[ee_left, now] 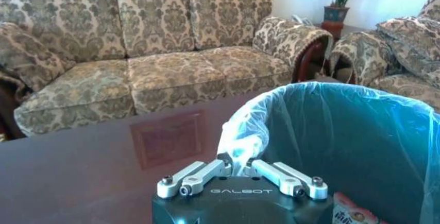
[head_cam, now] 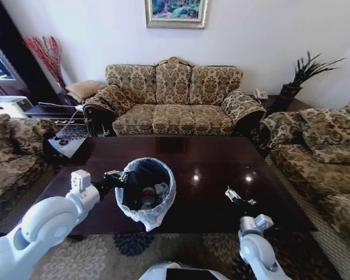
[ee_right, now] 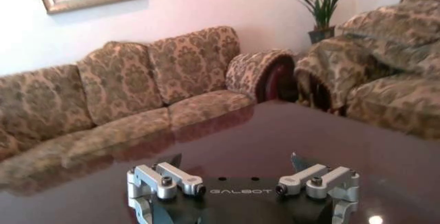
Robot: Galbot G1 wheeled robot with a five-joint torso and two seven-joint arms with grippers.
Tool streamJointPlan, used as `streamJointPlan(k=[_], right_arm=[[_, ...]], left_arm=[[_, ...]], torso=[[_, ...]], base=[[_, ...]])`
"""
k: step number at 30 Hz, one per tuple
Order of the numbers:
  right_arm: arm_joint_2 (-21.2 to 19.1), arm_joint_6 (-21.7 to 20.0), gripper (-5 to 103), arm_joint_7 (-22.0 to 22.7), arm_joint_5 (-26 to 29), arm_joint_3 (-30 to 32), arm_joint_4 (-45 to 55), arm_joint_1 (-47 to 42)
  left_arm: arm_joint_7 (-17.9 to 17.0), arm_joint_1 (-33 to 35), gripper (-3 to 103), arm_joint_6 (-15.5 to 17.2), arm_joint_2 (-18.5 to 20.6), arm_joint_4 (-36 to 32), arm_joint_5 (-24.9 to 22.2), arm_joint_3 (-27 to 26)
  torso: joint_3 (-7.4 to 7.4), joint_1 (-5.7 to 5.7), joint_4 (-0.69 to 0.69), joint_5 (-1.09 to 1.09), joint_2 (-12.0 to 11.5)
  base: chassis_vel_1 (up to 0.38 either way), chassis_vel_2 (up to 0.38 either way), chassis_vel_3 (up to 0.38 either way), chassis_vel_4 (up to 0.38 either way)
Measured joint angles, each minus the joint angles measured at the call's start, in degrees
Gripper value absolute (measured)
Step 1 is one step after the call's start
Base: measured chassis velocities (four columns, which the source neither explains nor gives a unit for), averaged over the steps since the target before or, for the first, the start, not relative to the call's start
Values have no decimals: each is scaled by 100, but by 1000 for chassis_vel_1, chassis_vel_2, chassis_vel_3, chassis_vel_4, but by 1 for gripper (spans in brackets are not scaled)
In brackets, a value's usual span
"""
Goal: Move to the front of the table and place the trash on the table into the trash bin.
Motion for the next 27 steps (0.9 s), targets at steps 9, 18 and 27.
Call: streamJointPlan(k=[9,18,27], right_arm=[[-60,288,100,-483,-566,-197,-1084,231],[31,119,93,-699,-647,-423,-1597,684],[80,-102,61,-635,-733,-501,-1875,814]], left_arm=[[15,-37,3,-11,68,30,-37,14],[7,25,3,-11,66,12,-46,-35],[5,46,3,-11,91,-9,-73,-62]], torso=[[0,0,0,0,0],[0,0,0,-3,0],[0,0,1,-2,0]], base=[[-99,-94,88,69],[23,42,-9,-13],[0,0,0,0]])
